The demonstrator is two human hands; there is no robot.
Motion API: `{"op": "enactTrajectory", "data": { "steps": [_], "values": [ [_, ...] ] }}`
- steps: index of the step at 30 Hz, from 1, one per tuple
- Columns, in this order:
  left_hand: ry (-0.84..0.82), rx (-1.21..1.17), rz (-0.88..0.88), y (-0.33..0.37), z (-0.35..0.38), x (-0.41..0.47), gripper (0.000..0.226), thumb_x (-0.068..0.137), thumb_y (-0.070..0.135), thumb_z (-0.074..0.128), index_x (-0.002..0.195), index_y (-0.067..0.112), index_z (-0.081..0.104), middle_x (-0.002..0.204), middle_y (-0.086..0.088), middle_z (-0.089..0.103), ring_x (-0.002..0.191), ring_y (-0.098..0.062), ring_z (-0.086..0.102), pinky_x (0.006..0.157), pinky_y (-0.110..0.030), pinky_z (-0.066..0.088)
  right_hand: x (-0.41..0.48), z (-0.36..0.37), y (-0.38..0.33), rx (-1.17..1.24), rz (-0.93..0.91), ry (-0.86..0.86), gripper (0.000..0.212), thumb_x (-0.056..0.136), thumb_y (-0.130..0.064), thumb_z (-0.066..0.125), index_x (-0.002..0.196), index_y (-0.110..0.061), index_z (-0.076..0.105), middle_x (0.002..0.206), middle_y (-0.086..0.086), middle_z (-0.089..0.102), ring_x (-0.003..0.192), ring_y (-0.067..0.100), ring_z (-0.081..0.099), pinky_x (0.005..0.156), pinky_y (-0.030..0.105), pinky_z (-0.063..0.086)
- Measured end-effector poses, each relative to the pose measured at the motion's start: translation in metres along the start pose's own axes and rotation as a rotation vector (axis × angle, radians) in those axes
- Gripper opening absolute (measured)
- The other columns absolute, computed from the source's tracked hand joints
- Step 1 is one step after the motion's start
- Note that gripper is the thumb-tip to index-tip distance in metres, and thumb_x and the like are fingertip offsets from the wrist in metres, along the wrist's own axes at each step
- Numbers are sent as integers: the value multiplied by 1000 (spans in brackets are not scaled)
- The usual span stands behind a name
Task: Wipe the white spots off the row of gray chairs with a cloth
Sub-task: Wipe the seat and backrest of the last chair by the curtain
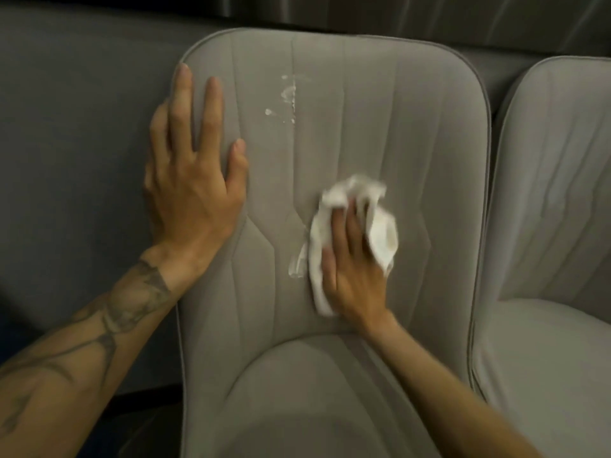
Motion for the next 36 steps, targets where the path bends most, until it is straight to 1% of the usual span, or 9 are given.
{"op": "enactTrajectory", "data": {
  "steps": [3, 6, 12, 15, 19, 25, 30, 34, 36],
  "values": [
    [-3, 5, 6, 2, 0, 1, 61, 108, 41, 41, 165, 26, 25, 173, -8, 22, 147, -38, 36, 102, -56, 49, -79, 33, -6, -43, 26, -150, 63, 107, -28, 53, 162, -7, 29, 171, 6, 12, 162, 14, -8, 132, 37, -8],
    [-7, 4, 6, 2, -2, 1, 61, 109, 41, 40, 165, 25, 24, 173, -9, 22, 147, -38, 36, 103, -55, 49, -65, 37, 3, 3, 107, -241, 61, 112, -42, 30, 167, -24, 8, 174, -5, 0, 160, 8, -11, 125, 41, -10],
    [33, 22, 13, -1, -3, 1, 60, 109, 44, 40, 165, 26, 26, 173, -7, 24, 148, -34, 36, 106, -48, 46, 58, -10, 6, 60, 115, 110, 63, 108, -48, 31, 166, -31, 14, 175, -4, 4, 162, 13, 4, 121, 23, 8],
    [43, 18, 27, 1, -4, 0, 60, 109, 43, 40, 165, 25, 27, 172, -7, 24, 148, -35, 37, 110, -45, 42, 29, -3, 1, 43, 102, 111, 70, 105, -55, 31, 166, -26, 16, 175, 2, 7, 163, 23, 4, 128, 27, -1],
    [61, 33, 38, 1, -5, -1, 60, 109, 43, 39, 165, 24, 27, 172, -8, 25, 146, -36, 38, 113, -45, 40, -50, 35, -6, 165, 200, -140, 75, 103, -67, 24, 167, -31, 6, 176, 0, 5, 162, 15, 0, 120, 44, 34],
    [29, 7, 14, 2, -5, -2, 60, 109, 42, 38, 165, 26, 24, 173, -7, 23, 147, -37, 36, 103, -56, 46, 18, 20, -17, 274, 221, -36, 68, 107, -60, 21, 167, -31, 8, 176, -4, 1, 162, 16, 2, 111, 52, 47],
    [33, -9, 21, 1, -3, 0, 59, 110, 44, 35, 165, 25, 25, 173, -8, 23, 146, -39, 36, 104, -56, 46, 6, 20, -36, 168, 164, 35, 63, 110, -42, 24, 167, -18, 12, 175, 7, 7, 163, 24, 6, 129, 30, -1],
    [37, -1, 17, 0, -3, 0, 58, 110, 43, 36, 164, 26, 25, 173, -8, 23, 146, -40, 36, 102, -58, 47, -85, 50, -42, 199, 110, -130, 58, 110, -35, 28, 163, -11, 25, 173, 3, 7, 158, 22, 23, 118, 30, 34],
    [29, -10, 16, 2, -2, -1, 58, 110, 43, 36, 165, 25, 25, 173, -8, 23, 146, -40, 36, 103, -58, 46, -74, 53, -39, 203, 149, -162, 57, 112, -36, 21, 166, -18, 16, 174, 6, 8, 161, 21, 13, 118, 37, 39]
  ]
}}
Point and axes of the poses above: each hand's wrist, its own x-axis towards the middle knuckle, its own z-axis out of the palm, y = z × x, the point moved 10 cm from there along x, towards the middle knuckle
